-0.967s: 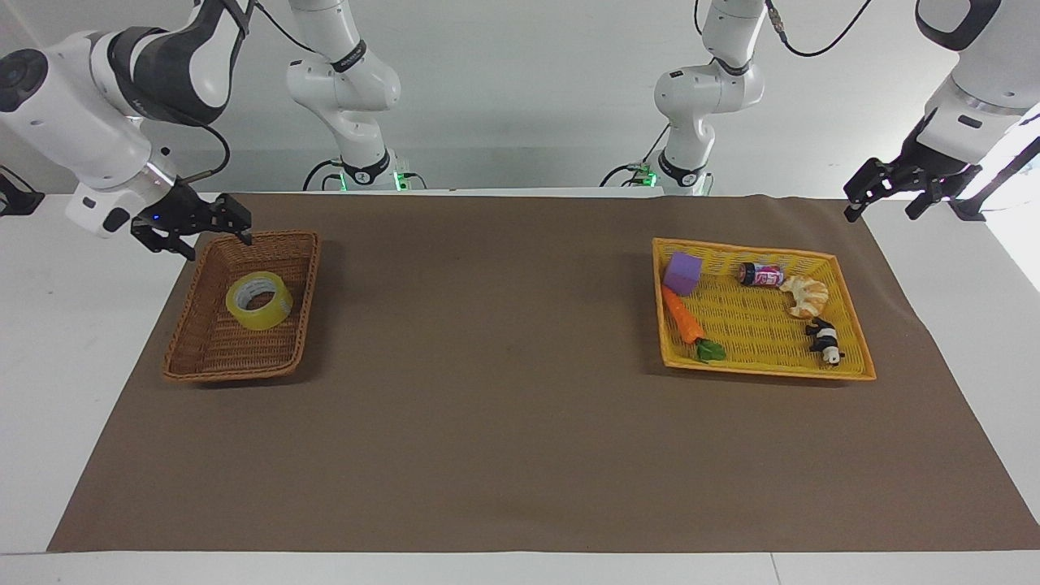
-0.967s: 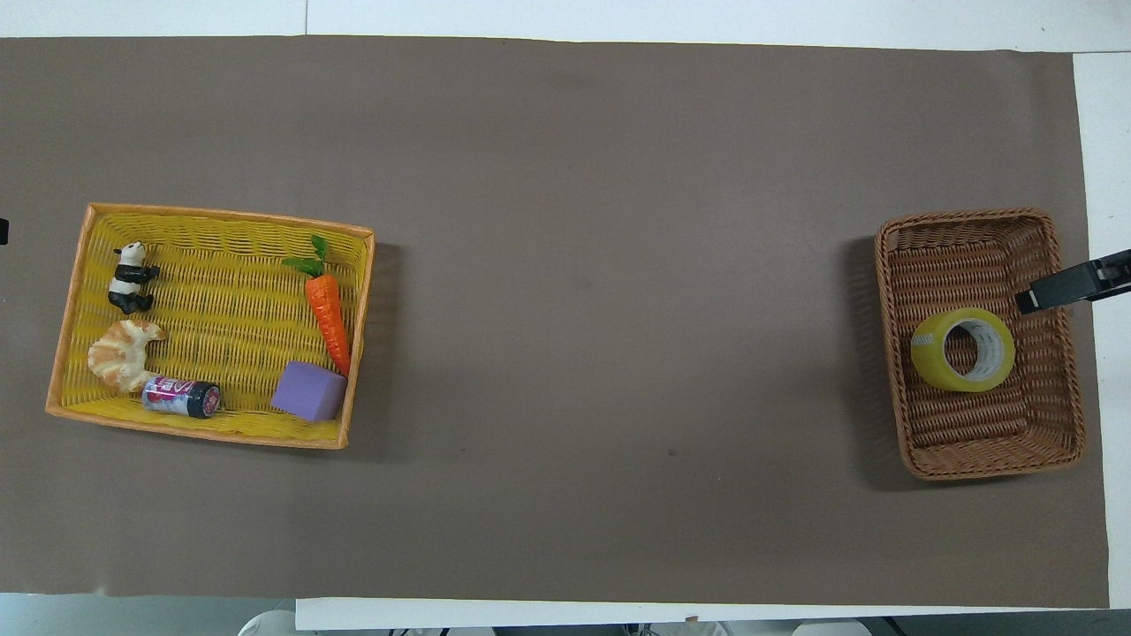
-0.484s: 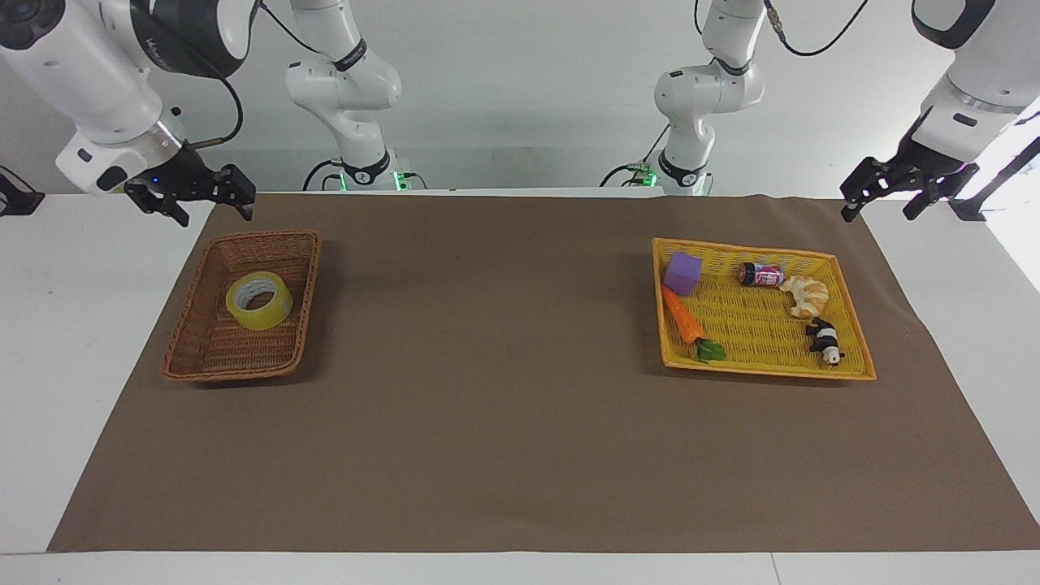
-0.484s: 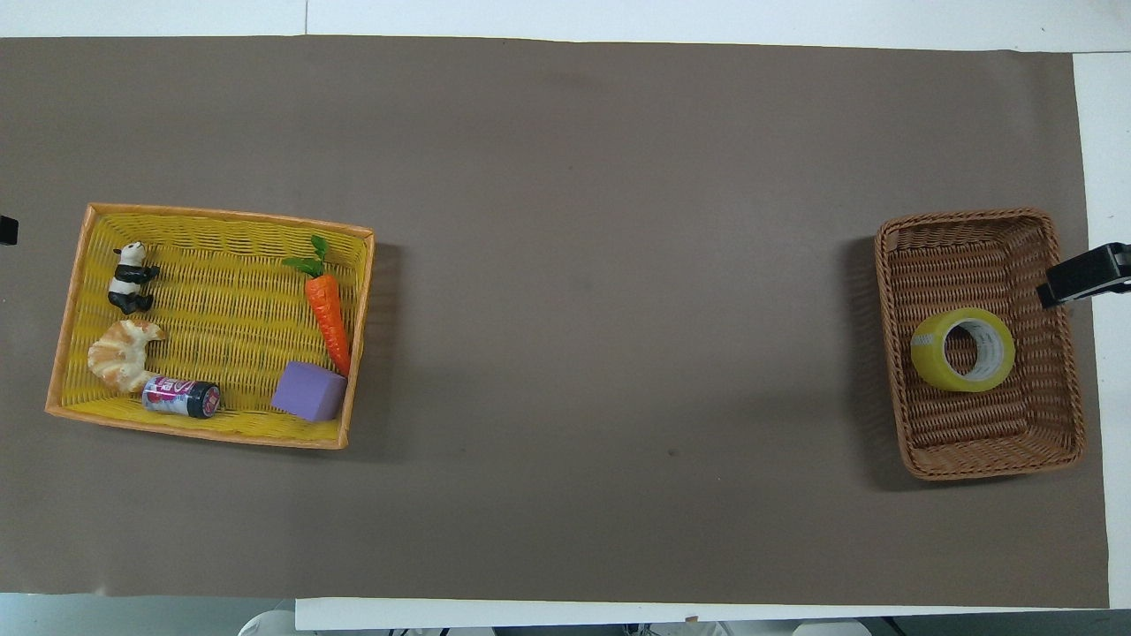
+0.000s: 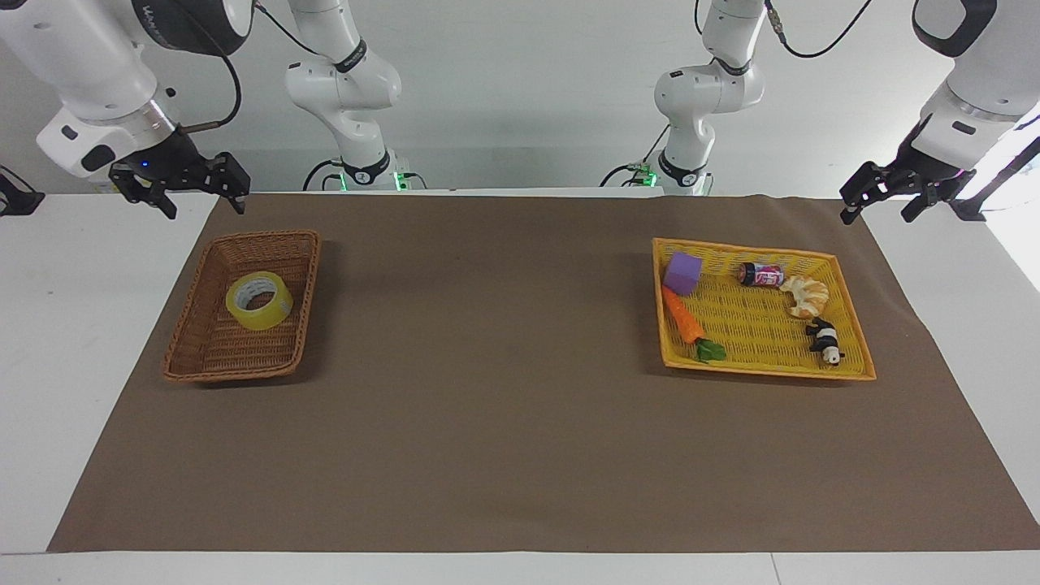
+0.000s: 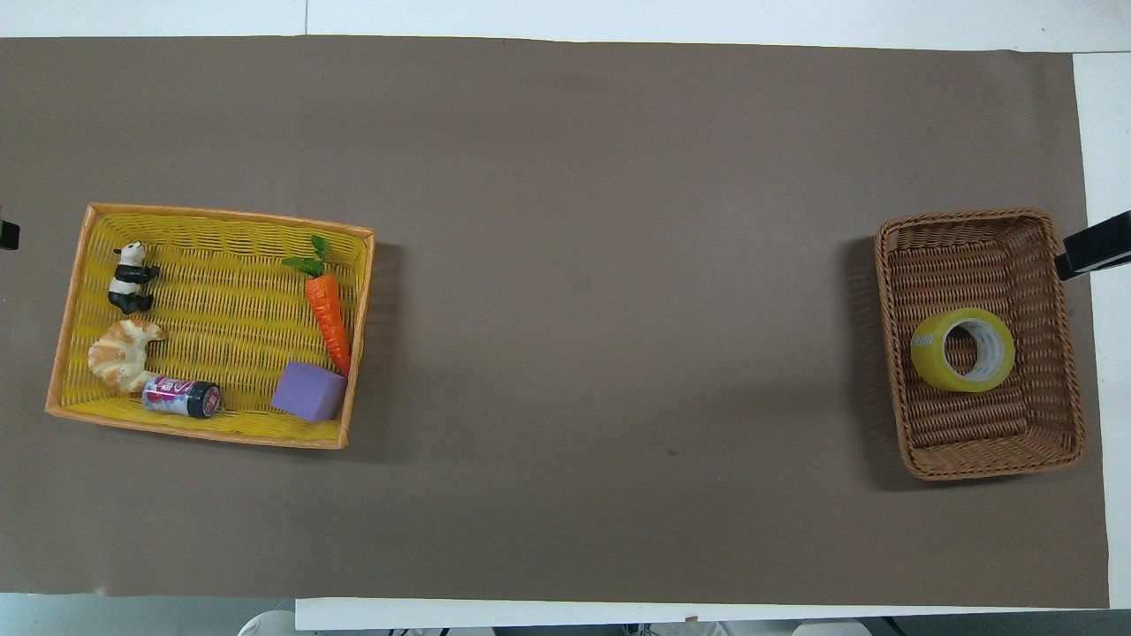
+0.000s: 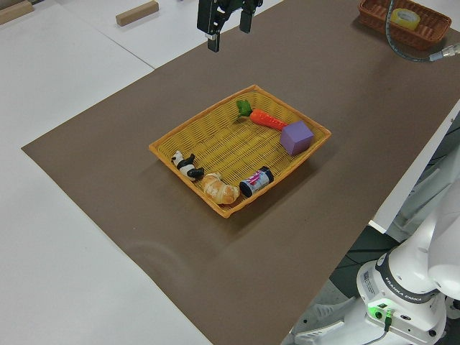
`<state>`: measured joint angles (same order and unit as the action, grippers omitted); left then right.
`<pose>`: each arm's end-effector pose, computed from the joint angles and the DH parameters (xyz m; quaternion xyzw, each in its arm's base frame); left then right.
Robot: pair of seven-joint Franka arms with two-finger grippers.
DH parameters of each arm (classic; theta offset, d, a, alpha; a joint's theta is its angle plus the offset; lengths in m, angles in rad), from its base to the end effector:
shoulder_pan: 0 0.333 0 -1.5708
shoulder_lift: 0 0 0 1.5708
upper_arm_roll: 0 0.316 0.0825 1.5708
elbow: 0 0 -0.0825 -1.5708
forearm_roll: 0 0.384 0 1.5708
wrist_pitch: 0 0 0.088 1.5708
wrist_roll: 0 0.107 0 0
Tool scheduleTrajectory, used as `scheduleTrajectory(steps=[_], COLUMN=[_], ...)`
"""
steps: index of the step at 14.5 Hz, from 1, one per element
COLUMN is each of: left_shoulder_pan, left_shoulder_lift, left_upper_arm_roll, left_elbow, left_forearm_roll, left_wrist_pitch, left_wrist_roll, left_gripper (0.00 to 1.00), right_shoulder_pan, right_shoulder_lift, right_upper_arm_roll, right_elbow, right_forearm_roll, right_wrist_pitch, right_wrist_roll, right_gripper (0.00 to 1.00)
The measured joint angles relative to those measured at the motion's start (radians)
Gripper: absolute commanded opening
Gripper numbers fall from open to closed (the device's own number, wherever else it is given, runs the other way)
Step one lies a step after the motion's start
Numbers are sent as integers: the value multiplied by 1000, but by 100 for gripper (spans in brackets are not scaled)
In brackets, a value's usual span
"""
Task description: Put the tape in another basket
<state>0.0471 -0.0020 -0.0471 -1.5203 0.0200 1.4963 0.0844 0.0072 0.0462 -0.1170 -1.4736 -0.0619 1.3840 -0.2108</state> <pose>0.5466 0.0022 0.6428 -0.9990 0.0415 0.0114 0.0096 0.5450 -0.0660 0.6293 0.9961 0.0465 -0.0721 0.0222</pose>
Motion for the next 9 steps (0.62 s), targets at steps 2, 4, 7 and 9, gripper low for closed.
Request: scheduleTrajectory(steps=[2, 4, 7, 9], left_shoulder_pan=[0, 0, 0, 0], left_shoulder_lift=[0, 0, 0, 0], left_upper_arm_roll=[0, 0, 0, 0], left_elbow=[0, 0, 0, 0], left_forearm_roll=[0, 0, 0, 0], left_wrist_pitch=[0, 0, 0, 0], left_wrist_roll=[0, 0, 0, 0], left_gripper=[100, 100, 100, 100], right_shoulder_pan=[0, 0, -1, -1], right_shoulder_lift=[6, 6, 6, 1], right_upper_arm_roll=[0, -1, -4, -6], right_elbow=[14, 18, 18, 16], right_forearm_roll=[0, 0, 0, 0], right_wrist_pitch=[-7, -8, -11, -23], right_wrist_roll=[5, 7, 9, 11], right_gripper=[100, 100, 100, 100])
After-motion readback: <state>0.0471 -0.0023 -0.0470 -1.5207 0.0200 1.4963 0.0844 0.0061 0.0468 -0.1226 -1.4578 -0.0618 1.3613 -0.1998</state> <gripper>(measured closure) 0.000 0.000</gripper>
